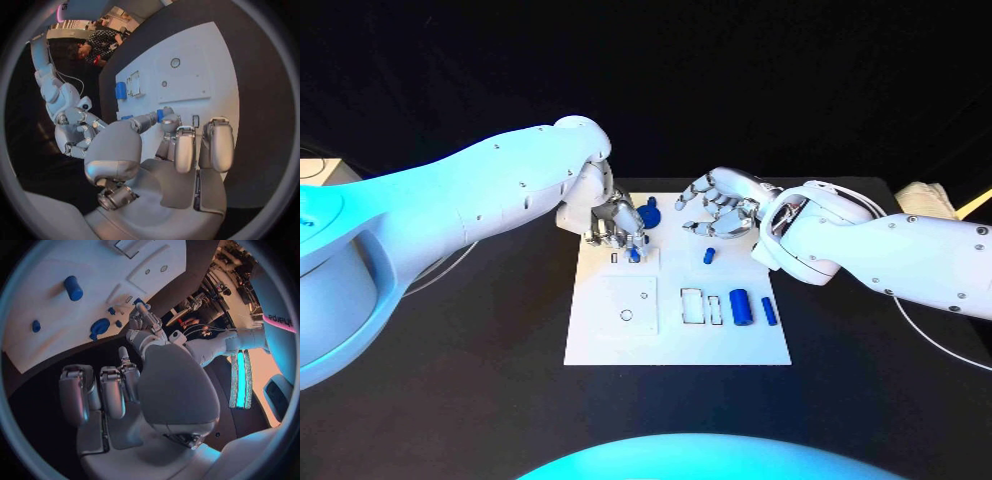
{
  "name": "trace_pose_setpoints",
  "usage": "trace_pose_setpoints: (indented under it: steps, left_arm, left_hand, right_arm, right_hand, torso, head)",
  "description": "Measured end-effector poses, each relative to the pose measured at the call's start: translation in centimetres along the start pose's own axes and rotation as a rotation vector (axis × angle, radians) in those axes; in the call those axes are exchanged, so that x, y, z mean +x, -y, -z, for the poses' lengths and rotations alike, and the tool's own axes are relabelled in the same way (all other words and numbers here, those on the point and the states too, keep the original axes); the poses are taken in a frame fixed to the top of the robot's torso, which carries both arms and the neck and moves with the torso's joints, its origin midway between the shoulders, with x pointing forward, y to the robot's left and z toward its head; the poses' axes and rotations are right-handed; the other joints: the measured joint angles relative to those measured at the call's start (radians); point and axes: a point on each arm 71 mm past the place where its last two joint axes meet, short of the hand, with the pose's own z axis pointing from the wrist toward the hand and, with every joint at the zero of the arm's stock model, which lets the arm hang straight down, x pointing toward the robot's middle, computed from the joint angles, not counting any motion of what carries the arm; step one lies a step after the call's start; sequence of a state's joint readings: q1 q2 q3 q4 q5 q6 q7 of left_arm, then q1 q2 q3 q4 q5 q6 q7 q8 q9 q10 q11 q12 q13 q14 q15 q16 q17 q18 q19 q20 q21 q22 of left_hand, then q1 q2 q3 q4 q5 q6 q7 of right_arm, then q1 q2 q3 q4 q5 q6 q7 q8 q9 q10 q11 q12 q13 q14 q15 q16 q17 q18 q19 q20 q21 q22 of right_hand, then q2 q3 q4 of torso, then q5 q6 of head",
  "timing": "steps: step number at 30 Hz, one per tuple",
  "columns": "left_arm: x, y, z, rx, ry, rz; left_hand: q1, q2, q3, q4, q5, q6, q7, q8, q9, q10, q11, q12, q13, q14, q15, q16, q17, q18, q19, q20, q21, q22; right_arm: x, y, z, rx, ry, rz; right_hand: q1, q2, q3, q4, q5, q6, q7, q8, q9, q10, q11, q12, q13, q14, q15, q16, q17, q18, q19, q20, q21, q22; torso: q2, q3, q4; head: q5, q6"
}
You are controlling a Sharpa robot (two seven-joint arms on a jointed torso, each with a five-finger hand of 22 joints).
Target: Assemble the parts on the task board
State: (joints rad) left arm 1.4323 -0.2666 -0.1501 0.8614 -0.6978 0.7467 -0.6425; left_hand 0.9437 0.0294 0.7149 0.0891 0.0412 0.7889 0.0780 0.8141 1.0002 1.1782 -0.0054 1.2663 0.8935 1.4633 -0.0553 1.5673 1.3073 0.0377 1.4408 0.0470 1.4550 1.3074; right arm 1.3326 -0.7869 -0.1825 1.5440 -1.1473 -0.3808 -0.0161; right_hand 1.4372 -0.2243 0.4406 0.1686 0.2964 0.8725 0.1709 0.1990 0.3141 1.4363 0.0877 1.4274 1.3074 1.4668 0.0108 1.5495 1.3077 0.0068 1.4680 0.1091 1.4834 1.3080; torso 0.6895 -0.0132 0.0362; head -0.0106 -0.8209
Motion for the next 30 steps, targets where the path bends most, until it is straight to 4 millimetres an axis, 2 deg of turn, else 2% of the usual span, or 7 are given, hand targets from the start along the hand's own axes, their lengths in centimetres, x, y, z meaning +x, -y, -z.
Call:
trace_pose_setpoints:
  steps: [9, 13, 22, 30]
  left_arm:
    - [0.27, -0.13, -0.28, -0.017, 0.016, -0.002]
    - [0.41, -0.4, -0.27, -0.025, 0.043, 0.0]
    - [0.76, -0.69, -0.31, -0.038, 0.117, 0.007]
    - [0.79, -0.54, -0.34, -0.04, 0.16, 0.018]
  left_hand:
    - [0.011, 0.001, -0.01, -0.009, 0.004, 0.004, -0.004, -0.01, 0.0, 0.004, -0.003, 0.0, 0.003, 0.004, -0.004, 0.0, 0.0, 0.0, 0.005, -0.002, 0.004, 0.0]
    - [0.027, -0.011, -0.01, -0.009, 0.004, 0.005, -0.005, -0.014, -0.001, 0.008, -0.007, 0.0, 0.007, 0.004, -0.004, 0.0, 0.0, 0.0, 0.012, -0.002, 0.009, 0.0]
    - [0.032, -0.017, -0.01, -0.009, 0.004, 0.006, -0.005, -0.015, 0.001, 0.012, -0.009, 0.0, 0.013, 0.004, -0.004, 0.0, 0.0, 0.0, 0.016, -0.006, 0.017, 0.0]
    - [0.036, -0.02, -0.007, -0.006, 0.003, 0.01, -0.008, -0.017, 0.003, 0.021, -0.011, 0.0, 0.014, 0.0, -0.007, 0.0, 0.0, 0.0, 0.018, -0.008, 0.019, 0.0]
  right_arm:
    - [-0.02, -0.01, -0.01, 0.0, 0.001, 0.0]
    - [-0.07, 0.07, 0.04, 0.002, 0.002, 0.001]
    - [-0.13, 0.15, 0.1, 0.004, 0.003, 0.001]
    - [-0.11, 0.15, 0.1, 0.004, 0.003, 0.001]
  right_hand:
    - [-0.004, -0.004, 0.0, 0.0, 0.004, 0.0, 0.0, 0.0, 0.0, 0.0, 0.0, 0.0, 0.0, 0.0, 0.0, 0.0, 0.0, 0.0, 0.0, 0.0, 0.0, 0.0]
    - [-0.008, 0.001, 0.004, -0.004, 0.009, 0.0, 0.0, -0.004, 0.0, 0.0, 0.0, 0.0, 0.0, 0.0, 0.0, 0.0, 0.0, 0.0, 0.0, 0.0, 0.0, 0.0]
    - [-0.008, 0.001, 0.004, -0.004, 0.009, 0.0, 0.0, -0.004, 0.0, 0.0, 0.0, 0.0, 0.0, 0.0, 0.0, 0.0, 0.0, 0.0, 0.0, 0.0, 0.0, 0.0]
    - [-0.009, 0.0, 0.007, -0.001, 0.009, 0.0, 0.0, -0.004, 0.0, 0.0, 0.0, 0.0, 0.0, 0.0, 0.0, 0.0, 0.0, 0.0, 0.0, 0.0, 0.0, 0.0]
  torso:
    - [0.0, -0.0017, 0.0006]
    - [-0.001, -0.0024, 0.0012]
    - [-0.001, -0.003, 0.0019]
    - [0.0, -0.0031, -0.0001]
  head:
    - [0.002, 0.0]
    - [0.003, 0.001]
    - [0.005, 0.002]
    - [0.008, 0.002]
